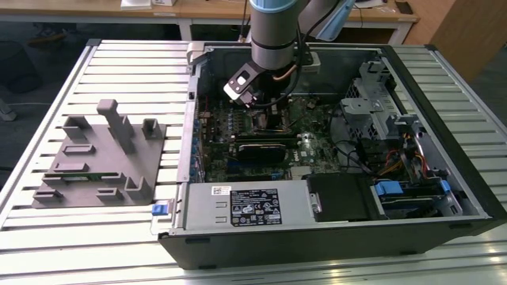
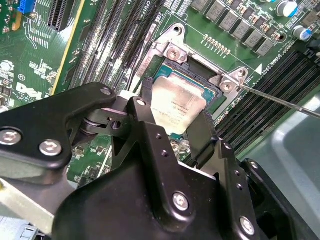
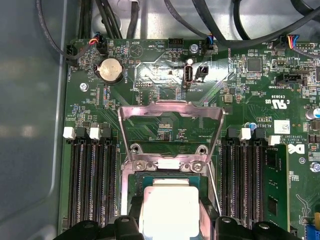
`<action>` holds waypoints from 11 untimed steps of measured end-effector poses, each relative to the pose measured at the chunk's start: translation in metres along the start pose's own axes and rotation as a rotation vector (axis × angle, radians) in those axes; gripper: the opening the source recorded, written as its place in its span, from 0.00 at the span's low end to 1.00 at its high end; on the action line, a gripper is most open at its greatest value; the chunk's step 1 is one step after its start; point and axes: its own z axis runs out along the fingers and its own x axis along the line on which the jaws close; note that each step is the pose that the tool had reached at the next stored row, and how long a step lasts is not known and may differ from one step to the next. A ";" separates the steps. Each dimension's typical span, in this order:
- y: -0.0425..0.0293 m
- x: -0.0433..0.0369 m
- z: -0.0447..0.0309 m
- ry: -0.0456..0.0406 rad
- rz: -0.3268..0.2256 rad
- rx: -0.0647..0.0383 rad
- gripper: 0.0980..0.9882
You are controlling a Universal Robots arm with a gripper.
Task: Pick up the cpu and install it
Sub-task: 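Place the cpu into insertion slot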
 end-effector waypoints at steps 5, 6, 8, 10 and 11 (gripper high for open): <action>0.0000 0.0001 0.0003 0.0007 0.000 0.000 0.48; 0.0001 0.0001 0.0004 0.0007 0.000 0.000 0.49; 0.0000 0.0001 0.0003 0.0002 0.000 0.000 0.56; 0.0000 0.0000 0.0004 0.0002 0.000 0.000 0.56; 0.0000 0.0002 0.0004 0.0001 0.000 0.000 0.56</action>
